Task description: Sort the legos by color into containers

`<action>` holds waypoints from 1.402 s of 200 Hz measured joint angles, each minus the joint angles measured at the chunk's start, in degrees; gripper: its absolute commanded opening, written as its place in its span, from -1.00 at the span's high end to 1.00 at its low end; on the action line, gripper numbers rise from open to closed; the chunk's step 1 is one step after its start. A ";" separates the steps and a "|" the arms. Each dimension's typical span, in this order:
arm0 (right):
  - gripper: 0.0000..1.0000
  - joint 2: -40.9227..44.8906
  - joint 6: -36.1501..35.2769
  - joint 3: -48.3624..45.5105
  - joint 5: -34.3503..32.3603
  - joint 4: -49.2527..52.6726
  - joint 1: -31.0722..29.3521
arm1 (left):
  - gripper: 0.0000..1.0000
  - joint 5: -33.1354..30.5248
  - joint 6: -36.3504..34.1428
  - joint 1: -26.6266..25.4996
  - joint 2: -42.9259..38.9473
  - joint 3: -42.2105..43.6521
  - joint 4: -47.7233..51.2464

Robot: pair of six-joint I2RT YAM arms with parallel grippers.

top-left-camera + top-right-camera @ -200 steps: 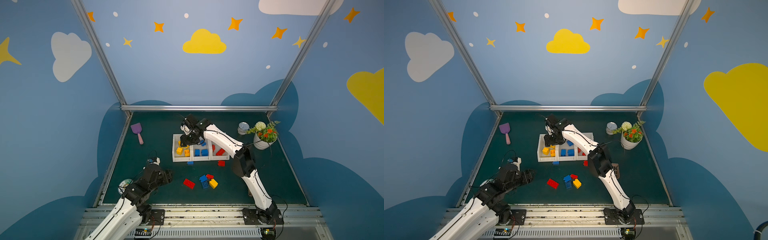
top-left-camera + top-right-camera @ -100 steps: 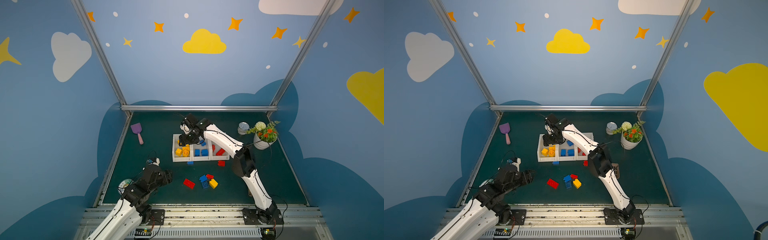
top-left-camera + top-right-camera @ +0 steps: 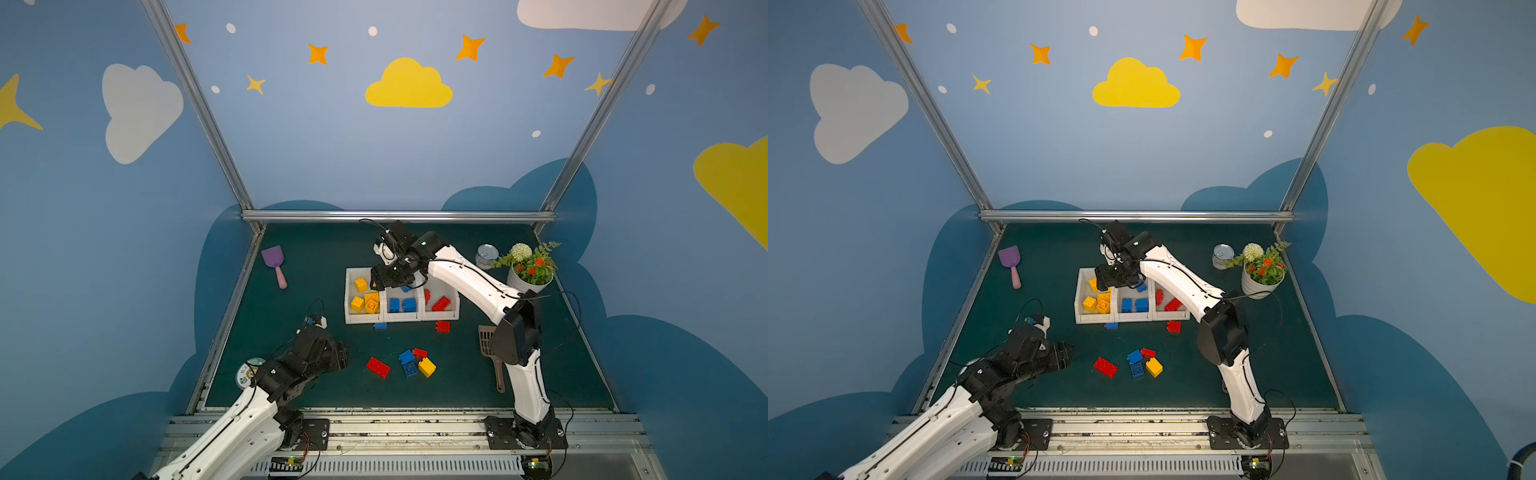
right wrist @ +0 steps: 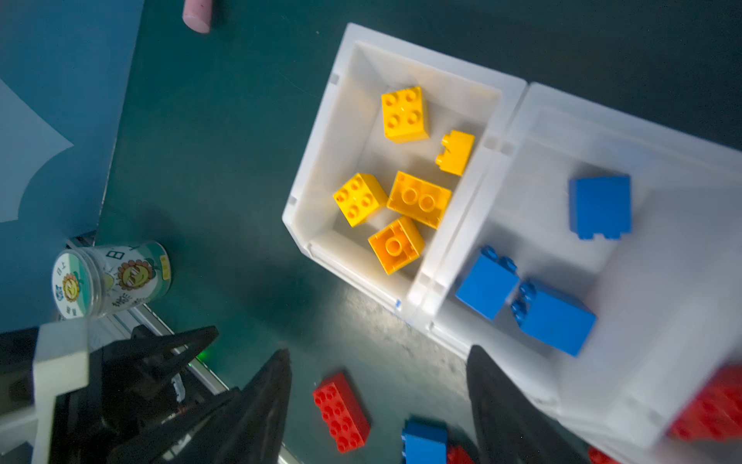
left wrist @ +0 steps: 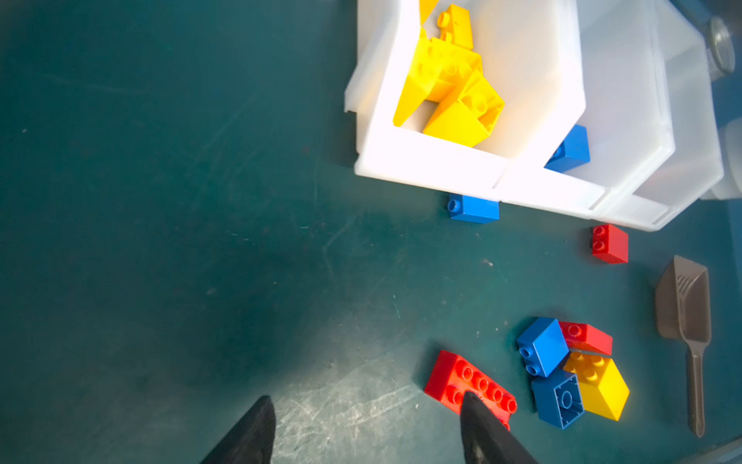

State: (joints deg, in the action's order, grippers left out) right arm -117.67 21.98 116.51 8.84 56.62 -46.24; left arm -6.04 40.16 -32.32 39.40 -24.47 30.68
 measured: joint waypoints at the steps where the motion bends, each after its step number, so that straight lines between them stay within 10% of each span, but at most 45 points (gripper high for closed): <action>1: -0.40 0.42 0.07 -0.57 -0.04 -0.04 0.07 | -0.46 -0.02 -0.09 -0.13 0.26 -0.17 -0.07; 146: -0.43 48.96 12.81 -56.81 -11.58 -4.94 11.69 | -0.38 0.35 -17.44 -20.57 35.30 -21.05 -4.90; 280: -0.46 68.96 16.81 -68.35 -19.34 -6.80 16.55 | -0.32 1.53 -27.96 -30.99 60.46 -37.55 -1.77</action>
State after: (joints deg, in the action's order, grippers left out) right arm -48.71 38.79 48.16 -10.50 49.82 -29.69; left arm -4.51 12.21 -63.31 99.85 -62.02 28.91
